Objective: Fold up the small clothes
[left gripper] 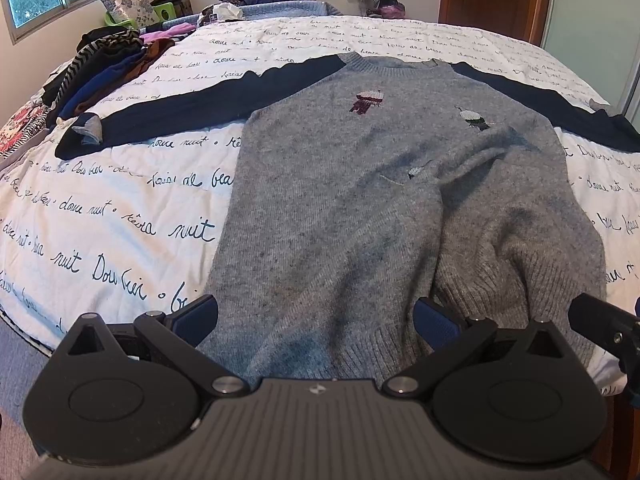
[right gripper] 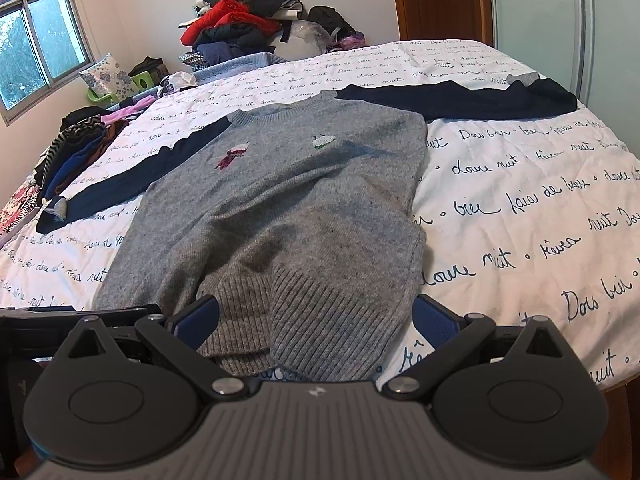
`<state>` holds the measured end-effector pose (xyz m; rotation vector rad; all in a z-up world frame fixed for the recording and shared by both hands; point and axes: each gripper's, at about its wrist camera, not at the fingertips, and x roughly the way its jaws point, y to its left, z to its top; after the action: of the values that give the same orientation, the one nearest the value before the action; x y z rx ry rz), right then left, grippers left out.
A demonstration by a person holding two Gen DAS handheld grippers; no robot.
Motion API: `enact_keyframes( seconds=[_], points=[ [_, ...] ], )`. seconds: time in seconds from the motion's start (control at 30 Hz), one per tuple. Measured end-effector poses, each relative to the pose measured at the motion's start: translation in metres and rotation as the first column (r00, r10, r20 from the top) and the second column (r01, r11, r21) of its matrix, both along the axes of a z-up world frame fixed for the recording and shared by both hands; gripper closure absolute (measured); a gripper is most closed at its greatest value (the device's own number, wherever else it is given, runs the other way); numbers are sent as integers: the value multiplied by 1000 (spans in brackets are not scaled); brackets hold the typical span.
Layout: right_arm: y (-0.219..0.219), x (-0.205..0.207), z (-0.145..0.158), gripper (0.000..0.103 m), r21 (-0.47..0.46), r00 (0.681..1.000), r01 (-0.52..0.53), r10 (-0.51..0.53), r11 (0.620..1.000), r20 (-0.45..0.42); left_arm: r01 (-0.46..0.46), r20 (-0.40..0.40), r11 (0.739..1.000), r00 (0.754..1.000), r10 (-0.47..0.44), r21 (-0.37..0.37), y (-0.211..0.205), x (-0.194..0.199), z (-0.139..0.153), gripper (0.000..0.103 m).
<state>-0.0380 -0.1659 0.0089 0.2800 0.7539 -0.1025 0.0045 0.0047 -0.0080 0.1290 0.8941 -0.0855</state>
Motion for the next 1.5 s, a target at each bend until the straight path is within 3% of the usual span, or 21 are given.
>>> enact_keyframes(
  seconds=[0.77, 1.0, 1.13, 1.37, 1.5],
  points=[
    [-4, 1, -7, 0, 18, 1000, 6, -6, 1000, -7, 4, -5, 1000, 1000, -4, 9, -2, 3, -2, 0],
    [-23, 12, 2, 0, -22, 997, 3, -1, 1000, 81, 24, 122, 998, 992, -31, 55, -20, 17, 17, 0],
    [-51, 31, 12, 0, -105, 983, 43, -24, 994, 181, 61, 159, 996, 985, -71, 66, -42, 42, 27, 0],
    [-157, 101, 7, 0, -145, 972, 148, -116, 978, 204, 113, 139, 989, 982, -126, 101, -83, 103, 21, 2],
    [-224, 154, 2, 0, -296, 960, 254, -203, 921, 193, 180, 117, 982, 976, -185, 54, -102, 131, 18, 6]
  ],
)
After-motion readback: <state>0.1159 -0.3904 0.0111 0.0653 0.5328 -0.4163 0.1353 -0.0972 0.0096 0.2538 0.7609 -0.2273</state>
